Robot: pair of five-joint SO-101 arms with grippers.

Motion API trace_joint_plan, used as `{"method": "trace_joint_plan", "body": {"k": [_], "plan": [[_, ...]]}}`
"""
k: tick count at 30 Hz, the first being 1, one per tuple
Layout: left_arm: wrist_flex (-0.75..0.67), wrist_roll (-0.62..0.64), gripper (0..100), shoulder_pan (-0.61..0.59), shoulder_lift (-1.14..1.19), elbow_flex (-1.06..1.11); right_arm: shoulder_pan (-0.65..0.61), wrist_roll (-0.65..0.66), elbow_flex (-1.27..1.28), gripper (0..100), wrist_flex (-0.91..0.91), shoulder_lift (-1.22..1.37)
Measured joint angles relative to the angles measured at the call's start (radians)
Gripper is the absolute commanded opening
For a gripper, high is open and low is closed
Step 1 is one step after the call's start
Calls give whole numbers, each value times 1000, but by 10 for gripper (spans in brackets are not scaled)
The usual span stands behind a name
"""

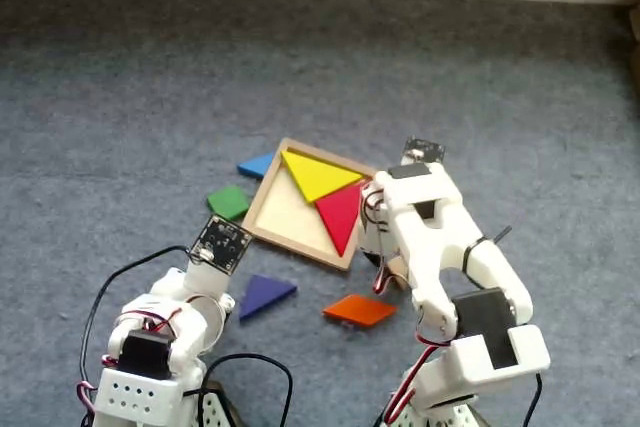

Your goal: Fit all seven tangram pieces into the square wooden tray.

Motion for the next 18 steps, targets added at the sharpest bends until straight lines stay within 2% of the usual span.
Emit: {"method": "trace_joint_plan", "body": {"k": [14, 18], "plan": [[0, 0, 5, 0, 0, 0, 0, 18, 21, 215, -18, 0], [0, 0, 5, 0, 0, 0, 26, 25, 21, 142, -17, 0]]}}
